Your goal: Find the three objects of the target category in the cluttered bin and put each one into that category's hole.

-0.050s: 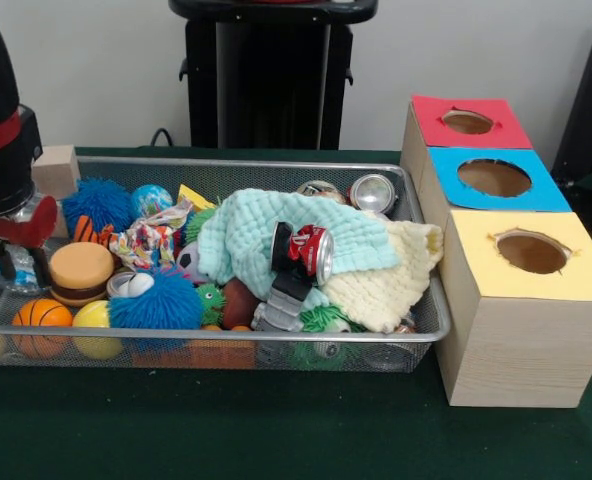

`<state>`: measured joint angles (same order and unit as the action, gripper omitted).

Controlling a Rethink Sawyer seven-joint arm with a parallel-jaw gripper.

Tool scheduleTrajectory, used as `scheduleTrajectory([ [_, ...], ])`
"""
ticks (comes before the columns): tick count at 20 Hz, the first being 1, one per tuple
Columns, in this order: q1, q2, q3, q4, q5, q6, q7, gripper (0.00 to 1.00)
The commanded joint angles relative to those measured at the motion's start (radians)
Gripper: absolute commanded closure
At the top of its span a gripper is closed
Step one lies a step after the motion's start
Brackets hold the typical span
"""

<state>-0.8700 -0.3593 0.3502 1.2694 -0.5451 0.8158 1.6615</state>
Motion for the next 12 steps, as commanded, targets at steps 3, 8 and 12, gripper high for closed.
scheduleTrajectory([
  [3,0.045,-0.024,0.008,0.024,-0.086,0.035,-0.193,1.0],
  [8,0.053,-0.018,0.009,0.007,-0.083,0.085,-0.196,1.0],
  [12,0.054,-0.038,0.008,0.019,-0.072,0.109,-0.2,1.0],
])
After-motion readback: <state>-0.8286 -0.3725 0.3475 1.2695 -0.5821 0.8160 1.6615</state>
